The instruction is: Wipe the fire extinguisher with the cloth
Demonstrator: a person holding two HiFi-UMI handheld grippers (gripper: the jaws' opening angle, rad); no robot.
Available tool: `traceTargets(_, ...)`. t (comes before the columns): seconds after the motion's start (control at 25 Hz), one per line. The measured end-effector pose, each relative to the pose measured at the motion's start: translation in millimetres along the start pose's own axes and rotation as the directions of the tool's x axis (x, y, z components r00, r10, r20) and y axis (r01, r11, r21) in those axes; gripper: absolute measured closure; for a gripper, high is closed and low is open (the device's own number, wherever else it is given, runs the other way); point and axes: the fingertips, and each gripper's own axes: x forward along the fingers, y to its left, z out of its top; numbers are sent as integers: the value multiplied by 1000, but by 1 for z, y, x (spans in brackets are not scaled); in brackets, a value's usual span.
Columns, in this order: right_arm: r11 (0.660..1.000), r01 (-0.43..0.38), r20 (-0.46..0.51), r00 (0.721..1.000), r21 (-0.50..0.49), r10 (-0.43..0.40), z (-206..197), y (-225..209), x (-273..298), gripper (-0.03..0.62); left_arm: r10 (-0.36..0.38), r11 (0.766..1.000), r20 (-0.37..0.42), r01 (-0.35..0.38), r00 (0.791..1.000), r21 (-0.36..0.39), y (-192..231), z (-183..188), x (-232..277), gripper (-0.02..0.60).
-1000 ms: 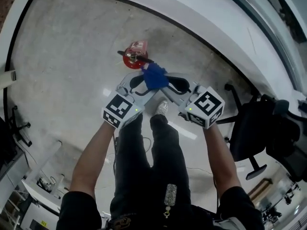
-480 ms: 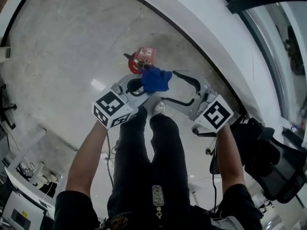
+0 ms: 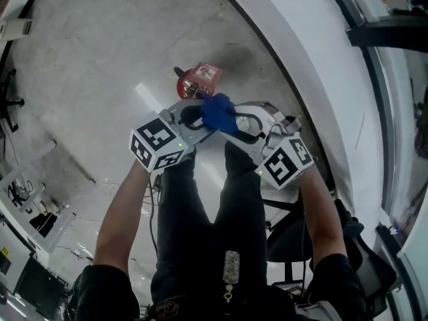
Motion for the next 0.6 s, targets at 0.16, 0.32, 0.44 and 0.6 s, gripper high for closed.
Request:
traceTargets(0.16,996,-93,-7,996,-2,93,-33,4,-1,522,117,990,-33,-119,993,-78,11,-27,15,431)
traceTargets(0.32,987,-129,24,992,93,127,-55,3,2,546,220,960,-44,-224,975,-167,16,-57,15,399)
traceTargets(0.44,976,-126,86,990,179,112,-62,-2,9,546,322,916,-35,-321,946,-239,25,-72,14,399)
traceTargets(0.6,957,-24,79,997,288,1,-81,-29,7,546,490,814,-66,-484,869,-322,46,-94,11,393)
